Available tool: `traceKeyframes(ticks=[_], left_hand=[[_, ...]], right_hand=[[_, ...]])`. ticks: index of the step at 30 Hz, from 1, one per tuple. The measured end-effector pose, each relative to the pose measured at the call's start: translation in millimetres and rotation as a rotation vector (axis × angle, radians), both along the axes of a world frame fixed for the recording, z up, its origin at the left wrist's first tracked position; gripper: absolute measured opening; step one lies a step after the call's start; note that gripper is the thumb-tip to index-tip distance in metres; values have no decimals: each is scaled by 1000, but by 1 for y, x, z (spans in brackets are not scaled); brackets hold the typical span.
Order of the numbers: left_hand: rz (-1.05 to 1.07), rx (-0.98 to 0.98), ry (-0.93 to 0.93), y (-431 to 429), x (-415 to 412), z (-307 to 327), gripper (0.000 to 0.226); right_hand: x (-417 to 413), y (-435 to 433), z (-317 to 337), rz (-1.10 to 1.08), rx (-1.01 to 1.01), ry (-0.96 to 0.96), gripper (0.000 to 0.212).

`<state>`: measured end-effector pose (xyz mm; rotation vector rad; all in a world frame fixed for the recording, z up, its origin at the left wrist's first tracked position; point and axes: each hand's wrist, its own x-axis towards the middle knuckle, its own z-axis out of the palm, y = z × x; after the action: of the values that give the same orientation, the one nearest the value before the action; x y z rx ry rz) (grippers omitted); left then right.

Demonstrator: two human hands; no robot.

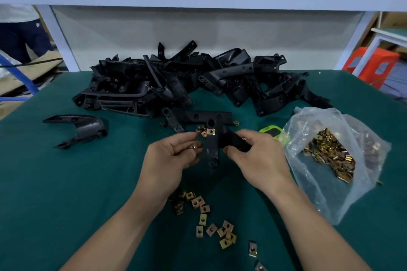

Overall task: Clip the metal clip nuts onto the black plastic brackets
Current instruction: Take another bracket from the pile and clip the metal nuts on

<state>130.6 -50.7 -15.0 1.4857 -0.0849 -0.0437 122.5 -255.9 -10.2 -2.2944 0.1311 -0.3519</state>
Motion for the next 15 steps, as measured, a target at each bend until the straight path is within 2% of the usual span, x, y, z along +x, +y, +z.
traceKeyframes(ticks=[4,11,15], left_hand=[[19,24,-30,-1,-1,-1,35],[17,92,-35,2,-3,4,42],[14,104,-8,5,-4,6,33]], right_hand=[[0,-1,0,2,-25,-1,12],[-1,1,0,16,-28,13,12],[-2,-1,2,33,-9,2,10]])
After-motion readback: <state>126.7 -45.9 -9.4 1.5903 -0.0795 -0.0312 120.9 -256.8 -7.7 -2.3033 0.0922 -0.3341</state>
